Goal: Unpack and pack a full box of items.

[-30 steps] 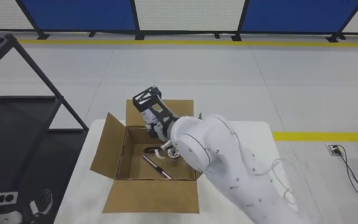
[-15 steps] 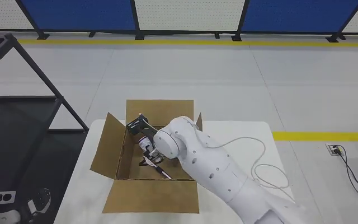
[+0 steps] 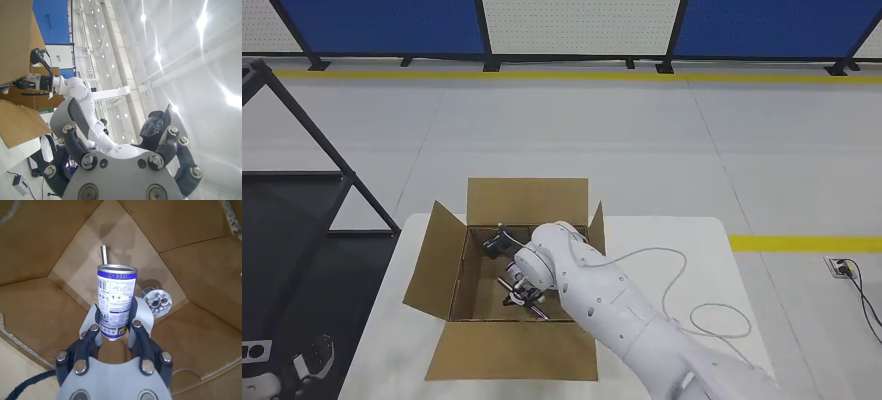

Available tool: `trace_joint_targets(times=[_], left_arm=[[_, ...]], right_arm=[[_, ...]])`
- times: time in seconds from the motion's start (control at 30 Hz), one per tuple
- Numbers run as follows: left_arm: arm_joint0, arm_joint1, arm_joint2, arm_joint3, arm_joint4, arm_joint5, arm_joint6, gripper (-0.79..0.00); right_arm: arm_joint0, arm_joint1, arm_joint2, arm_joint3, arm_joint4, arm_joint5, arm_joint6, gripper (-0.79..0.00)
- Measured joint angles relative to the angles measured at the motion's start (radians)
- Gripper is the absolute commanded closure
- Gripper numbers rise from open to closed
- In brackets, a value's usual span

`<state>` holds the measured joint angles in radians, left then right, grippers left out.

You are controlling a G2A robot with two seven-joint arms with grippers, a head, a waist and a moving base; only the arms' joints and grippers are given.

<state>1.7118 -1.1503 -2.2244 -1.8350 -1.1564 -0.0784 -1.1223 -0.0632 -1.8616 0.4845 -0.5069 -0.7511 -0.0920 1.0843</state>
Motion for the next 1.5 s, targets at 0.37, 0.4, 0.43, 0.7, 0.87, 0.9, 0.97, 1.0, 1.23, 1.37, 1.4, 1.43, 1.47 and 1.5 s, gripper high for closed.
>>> trace_joint_targets(times=[0.37, 0.4, 0.43, 0.7, 0.87, 0.9, 0.97, 1.0, 1.23, 1.37, 1.4, 1.43, 1.47, 1.5], left_arm=[[-0.002, -0.002, 0.002, -0.005, 0.009, 0.000, 0.003, -0.785], [-0.002, -0.002, 0.002, -0.005, 0.009, 0.001, 0.004, -0.785], [-0.003, -0.003, 0.003, -0.005, 0.010, 0.001, 0.004, -0.785], [-0.005, -0.004, 0.006, -0.005, 0.016, 0.000, 0.012, -0.785], [-0.014, -0.004, -0.006, 0.000, 0.055, -0.026, 0.041, -0.785], [-0.016, -0.003, -0.006, 0.003, 0.065, -0.028, 0.042, -0.785], [-0.025, -0.001, -0.010, 0.015, 0.080, -0.027, 0.047, -0.785], [-0.029, 0.000, -0.012, 0.021, 0.086, -0.026, 0.050, -0.785], [-0.067, 0.011, -0.016, 0.069, 0.168, -0.005, 0.055, -0.785], [-0.084, 0.019, -0.001, 0.080, 0.225, 0.001, 0.031, -0.785], [-0.086, 0.020, 0.003, 0.081, 0.239, -0.001, 0.029, -0.785], [-0.089, 0.021, 0.007, 0.082, 0.252, -0.004, 0.027, -0.785], [-0.091, 0.022, 0.013, 0.083, 0.266, -0.006, 0.026, -0.785], [-0.093, 0.023, 0.017, 0.084, 0.274, -0.007, 0.025, -0.785]], right_arm=[[0.031, -0.056, -0.007, 0.124, 0.006, -0.058, -0.028, -0.382], [0.032, -0.059, -0.006, 0.131, 0.006, -0.061, -0.032, -0.388], [0.034, -0.062, -0.005, 0.138, 0.007, -0.064, -0.035, -0.388], [0.060, -0.080, 0.009, 0.170, 0.007, -0.090, -0.076, -0.533], [0.096, -0.071, 0.039, 0.165, 0.016, -0.105, -0.133, -0.785], [0.102, -0.068, 0.045, 0.163, 0.016, -0.110, -0.142, -0.785], [0.114, -0.058, 0.058, 0.151, 0.013, -0.119, -0.166, -0.785], [0.118, -0.053, 0.063, 0.142, 0.008, -0.121, -0.177, -0.785], [0.112, 0.010, 0.122, -0.021, -0.054, -0.096, -0.257, -0.785], [0.038, 0.092, 0.221, -0.244, -0.121, -0.048, -0.266, -0.785], [0.007, 0.115, 0.254, -0.314, -0.143, -0.034, -0.256, -0.785], [-0.033, 0.140, 0.292, -0.395, -0.168, -0.018, -0.239, -0.785], [-0.099, 0.173, 0.349, -0.520, -0.206, -0.003, -0.206, -0.785], [-0.158, 0.199, 0.398, -0.624, -0.234, 0.002, -0.175, -0.785]])
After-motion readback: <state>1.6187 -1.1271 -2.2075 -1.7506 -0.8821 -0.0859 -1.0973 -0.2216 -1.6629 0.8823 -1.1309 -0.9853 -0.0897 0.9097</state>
